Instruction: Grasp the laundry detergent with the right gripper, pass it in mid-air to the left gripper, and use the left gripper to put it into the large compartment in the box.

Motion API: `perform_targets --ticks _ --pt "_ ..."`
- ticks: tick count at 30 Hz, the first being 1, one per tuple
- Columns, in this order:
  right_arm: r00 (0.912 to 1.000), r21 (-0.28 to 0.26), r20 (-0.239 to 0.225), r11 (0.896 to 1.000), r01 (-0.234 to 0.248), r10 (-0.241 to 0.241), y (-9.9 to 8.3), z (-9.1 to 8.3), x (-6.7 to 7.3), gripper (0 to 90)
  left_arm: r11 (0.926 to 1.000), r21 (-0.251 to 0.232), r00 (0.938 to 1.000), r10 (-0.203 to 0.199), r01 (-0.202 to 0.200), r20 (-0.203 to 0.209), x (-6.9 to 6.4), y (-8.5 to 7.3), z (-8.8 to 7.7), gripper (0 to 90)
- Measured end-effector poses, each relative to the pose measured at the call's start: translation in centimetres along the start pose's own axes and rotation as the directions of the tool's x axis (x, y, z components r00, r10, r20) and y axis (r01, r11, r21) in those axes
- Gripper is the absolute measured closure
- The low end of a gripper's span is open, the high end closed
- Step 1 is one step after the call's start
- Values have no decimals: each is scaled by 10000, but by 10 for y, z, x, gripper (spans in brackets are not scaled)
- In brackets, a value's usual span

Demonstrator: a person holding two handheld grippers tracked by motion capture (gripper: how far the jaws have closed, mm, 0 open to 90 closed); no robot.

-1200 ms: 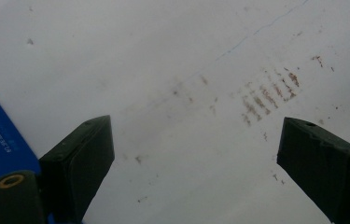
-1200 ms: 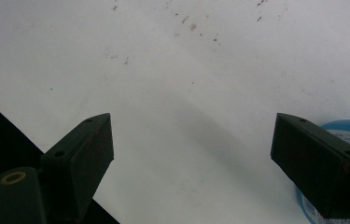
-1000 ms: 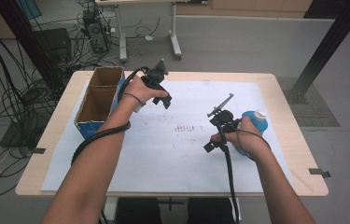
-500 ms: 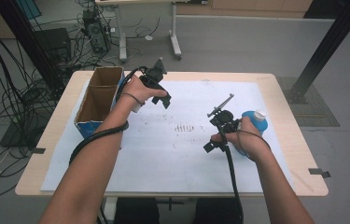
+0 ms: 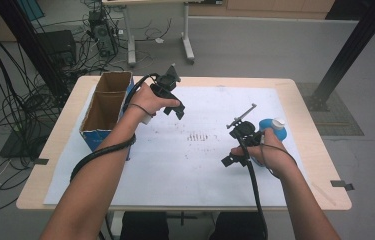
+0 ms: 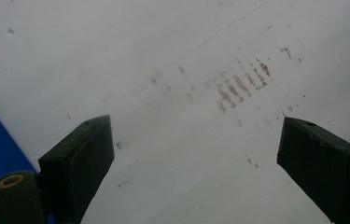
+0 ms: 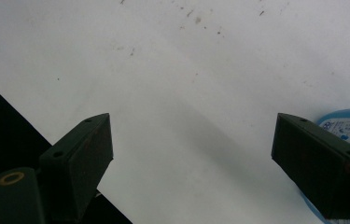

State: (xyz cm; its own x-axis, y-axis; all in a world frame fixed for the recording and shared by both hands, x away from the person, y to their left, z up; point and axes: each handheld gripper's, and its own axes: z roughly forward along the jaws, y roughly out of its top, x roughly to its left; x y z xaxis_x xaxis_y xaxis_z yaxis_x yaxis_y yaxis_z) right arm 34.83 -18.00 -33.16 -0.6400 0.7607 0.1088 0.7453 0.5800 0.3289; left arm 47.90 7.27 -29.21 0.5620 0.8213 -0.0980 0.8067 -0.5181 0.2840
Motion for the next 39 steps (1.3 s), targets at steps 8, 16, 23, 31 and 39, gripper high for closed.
perform_targets --ticks 8,16,23,31,39 --pt "10000 -249 30 9997 -27 28 -12 -3 0 124 9998 -60 9999 163 -163 -24 -6 -10 -4 113" --pt "9999 -403 -20 9991 -105 104 -24 -4 -1 124 9999 -77 9999 115 -114 108 -5 -21 3 112" --pt "9999 -487 -93 9988 -63 59 -32 0 0 122 9998 -164 9998 85 -82 167 -5 -30 4 112" --pt "9998 -407 -40 9990 -172 170 -45 6 -4 115 9998 -95 9995 152 -149 267 -10 -42 5 109" --pt "9994 -292 -15 9990 -339 339 -57 6 -8 115 9999 -45 9983 136 -134 559 -12 -50 5 105"
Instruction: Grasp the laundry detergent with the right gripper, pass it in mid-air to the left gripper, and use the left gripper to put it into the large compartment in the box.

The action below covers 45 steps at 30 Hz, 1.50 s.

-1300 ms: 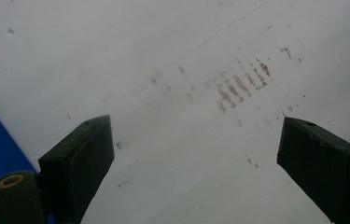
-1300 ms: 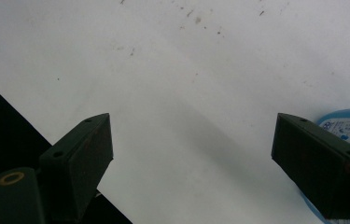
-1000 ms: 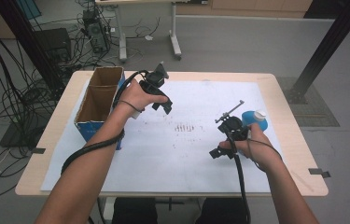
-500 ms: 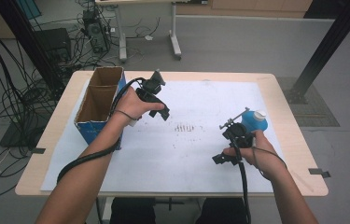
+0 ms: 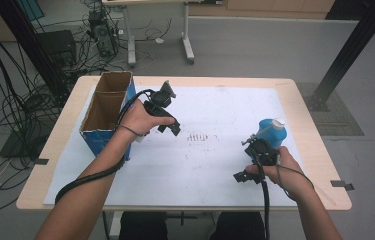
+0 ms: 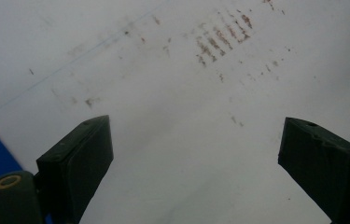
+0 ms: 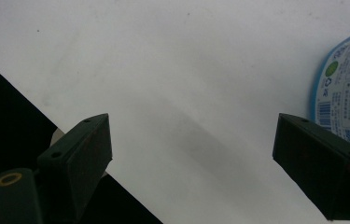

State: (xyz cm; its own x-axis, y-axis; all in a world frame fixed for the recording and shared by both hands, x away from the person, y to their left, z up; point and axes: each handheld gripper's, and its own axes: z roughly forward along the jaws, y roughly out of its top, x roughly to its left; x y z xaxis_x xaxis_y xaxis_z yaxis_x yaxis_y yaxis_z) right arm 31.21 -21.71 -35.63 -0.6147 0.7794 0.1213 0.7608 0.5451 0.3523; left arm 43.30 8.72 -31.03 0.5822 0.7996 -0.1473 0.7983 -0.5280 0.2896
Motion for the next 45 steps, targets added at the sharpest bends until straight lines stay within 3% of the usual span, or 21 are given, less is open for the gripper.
perform_targets --ticks 13,29,34,45 --pt "9998 127 162 9999 -85 83 -17 -6 -9 117 9996 278 10000 72 -71 -14 -7 -9 4 104" --pt "9981 149 315 9984 -540 535 -40 -14 -22 116 9997 203 9999 104 -106 104 -11 -17 9 106" --pt "9967 203 413 9973 -707 698 -48 -15 -29 118 9999 109 9994 115 -119 324 -11 -21 8 103" --pt "9922 167 732 9946 -1025 1010 -57 -17 -44 116 9995 249 9995 206 -212 225 -13 -25 8 104"
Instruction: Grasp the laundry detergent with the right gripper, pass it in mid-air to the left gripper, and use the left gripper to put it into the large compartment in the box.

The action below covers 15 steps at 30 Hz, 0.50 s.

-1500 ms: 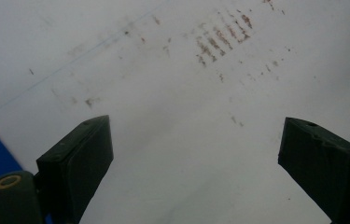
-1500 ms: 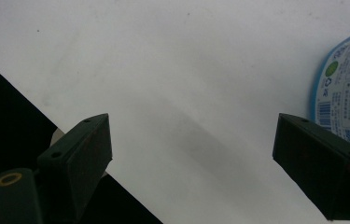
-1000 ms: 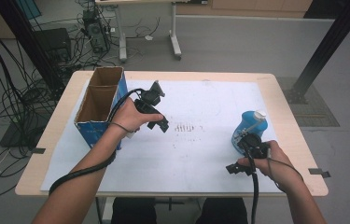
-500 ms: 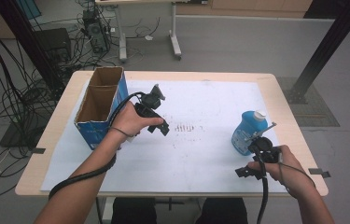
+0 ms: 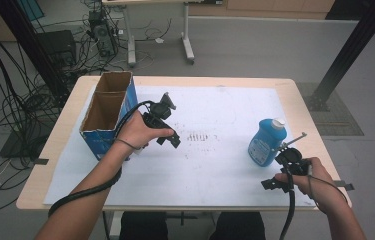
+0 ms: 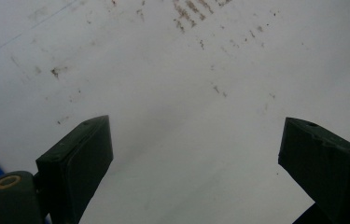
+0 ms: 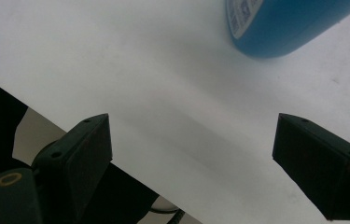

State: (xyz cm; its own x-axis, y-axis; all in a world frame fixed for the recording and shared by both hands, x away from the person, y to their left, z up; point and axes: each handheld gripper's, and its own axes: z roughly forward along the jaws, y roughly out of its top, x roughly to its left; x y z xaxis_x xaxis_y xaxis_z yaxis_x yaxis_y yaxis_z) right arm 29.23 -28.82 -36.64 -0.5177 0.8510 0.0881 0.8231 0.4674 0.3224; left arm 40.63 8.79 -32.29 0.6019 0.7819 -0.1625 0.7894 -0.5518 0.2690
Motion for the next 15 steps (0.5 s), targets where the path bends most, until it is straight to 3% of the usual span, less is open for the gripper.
perform_targets --ticks 15 --pt "9995 -142 54 9994 -326 327 -7 9 -21 115 9992 377 9999 141 -139 -45 -3 -5 1 103"
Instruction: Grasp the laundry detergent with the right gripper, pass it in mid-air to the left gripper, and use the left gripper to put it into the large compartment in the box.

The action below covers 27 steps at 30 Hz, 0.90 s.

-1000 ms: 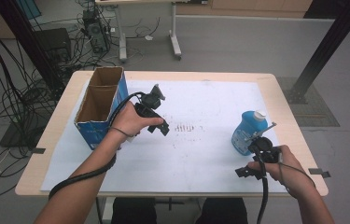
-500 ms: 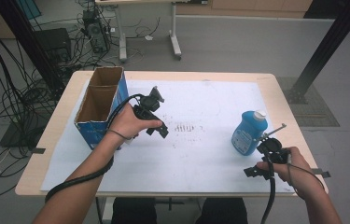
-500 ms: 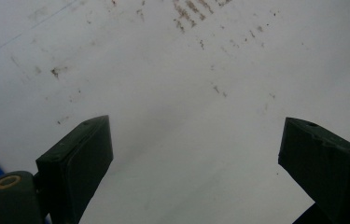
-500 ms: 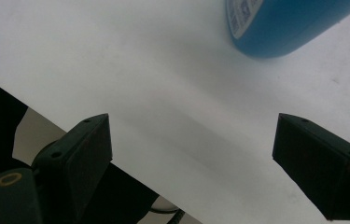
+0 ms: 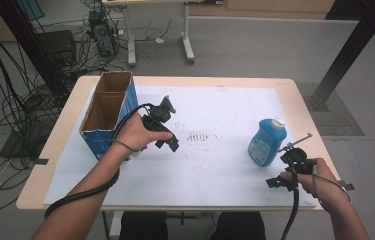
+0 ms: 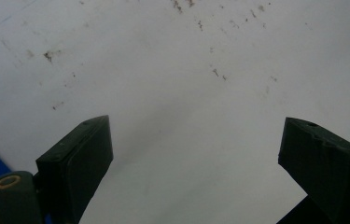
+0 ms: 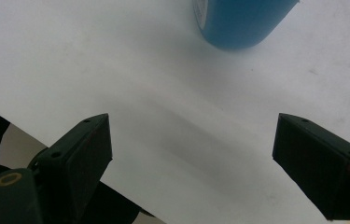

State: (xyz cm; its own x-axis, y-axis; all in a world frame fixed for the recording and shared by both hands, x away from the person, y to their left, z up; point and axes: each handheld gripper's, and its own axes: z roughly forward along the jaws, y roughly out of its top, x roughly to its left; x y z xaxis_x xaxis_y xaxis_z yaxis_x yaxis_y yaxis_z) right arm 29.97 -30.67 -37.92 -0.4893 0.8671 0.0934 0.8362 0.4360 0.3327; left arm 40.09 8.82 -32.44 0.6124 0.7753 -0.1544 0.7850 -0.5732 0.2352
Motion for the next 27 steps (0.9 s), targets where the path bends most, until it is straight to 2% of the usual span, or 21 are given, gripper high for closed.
perform_targets --ticks 14,22,27 --pt "10000 -261 -36 9996 -51 50 -5 10 -11 111 9995 329 10000 -40 40 -5 0 2 1 103" --pt "10000 -952 -84 9955 39 -47 -9 15 -14 110 9991 415 10000 -66 65 25 1 2 3 103" --pt "9999 -1640 53 9864 144 -137 -11 16 -17 108 9990 426 10000 -94 94 10 1 1 4 103"
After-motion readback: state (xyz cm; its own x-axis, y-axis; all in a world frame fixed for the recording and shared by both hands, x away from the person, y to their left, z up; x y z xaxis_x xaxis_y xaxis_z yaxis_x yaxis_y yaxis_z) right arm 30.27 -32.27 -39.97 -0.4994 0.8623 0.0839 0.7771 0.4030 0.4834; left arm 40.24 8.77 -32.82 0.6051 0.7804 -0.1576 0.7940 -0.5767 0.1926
